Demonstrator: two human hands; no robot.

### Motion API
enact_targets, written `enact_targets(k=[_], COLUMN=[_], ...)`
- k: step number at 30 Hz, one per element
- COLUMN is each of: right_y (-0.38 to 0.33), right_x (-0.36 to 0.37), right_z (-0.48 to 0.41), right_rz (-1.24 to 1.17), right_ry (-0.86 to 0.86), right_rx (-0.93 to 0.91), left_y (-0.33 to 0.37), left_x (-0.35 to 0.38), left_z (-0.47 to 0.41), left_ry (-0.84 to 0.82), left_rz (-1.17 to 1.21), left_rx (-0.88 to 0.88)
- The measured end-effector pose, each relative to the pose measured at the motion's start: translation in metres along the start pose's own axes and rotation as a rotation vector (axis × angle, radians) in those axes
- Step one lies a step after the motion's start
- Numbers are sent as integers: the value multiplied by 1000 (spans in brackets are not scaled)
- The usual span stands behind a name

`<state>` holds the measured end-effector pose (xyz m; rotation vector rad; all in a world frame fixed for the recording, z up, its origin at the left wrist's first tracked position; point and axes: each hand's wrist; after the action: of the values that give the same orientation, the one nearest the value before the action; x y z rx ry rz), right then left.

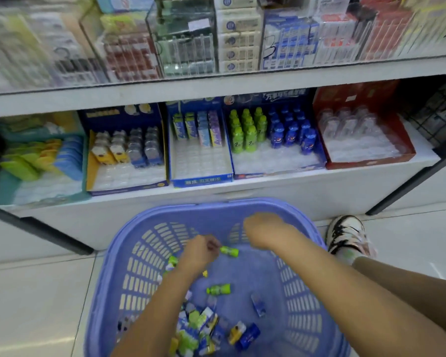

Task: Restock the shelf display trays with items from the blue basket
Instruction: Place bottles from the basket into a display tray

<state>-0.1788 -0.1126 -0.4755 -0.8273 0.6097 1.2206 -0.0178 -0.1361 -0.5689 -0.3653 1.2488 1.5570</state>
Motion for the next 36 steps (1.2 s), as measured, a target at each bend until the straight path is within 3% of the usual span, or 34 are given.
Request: enact_targets(k=[3,6,10,14,18,21,26,30,33,36], right_y=[-1,4,4,6,11,14,23,21,22,22], right_x=[60,104,145,177,182,174,117,54,9,-25], right_z=[-28,-68,-104,-117,-126,-124,-87,-44,-9,17], right_rz=[-33,-174,-195,-182,-209,-423,-919,-1241,-1415,-1420], right_ry=[-70,114,152,177,190,142,-99,-110,-22,50], right_rx=[51,53,6,76,130,139,7,-130,-267,-363], left_y=[-49,-71,-77,-76,-81,-82,-55,-19,4,30], left_x=[44,71,82,101,110,109,72,22,-19,-59], left_z=[5,6,2,9,10,14,3,-4,3,18], left_ry=[-183,-265,-225,-277,-258,-251,-137,-262,-330,-378], left_rz=[24,-10,-113,-284,-285,-214,-51,431,484,431], left_rx=[-143,-130,-75,-18,-62,-120,-193,-171,-40,188])
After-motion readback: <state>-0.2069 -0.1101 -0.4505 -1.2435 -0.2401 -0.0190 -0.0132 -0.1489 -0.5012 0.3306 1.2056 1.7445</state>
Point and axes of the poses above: each hand's wrist, its own z-axis away from the middle knuckle, its own x-axis out of the palm, y = z × x, and after that the axes turned 13 degrees about -z, right-handed
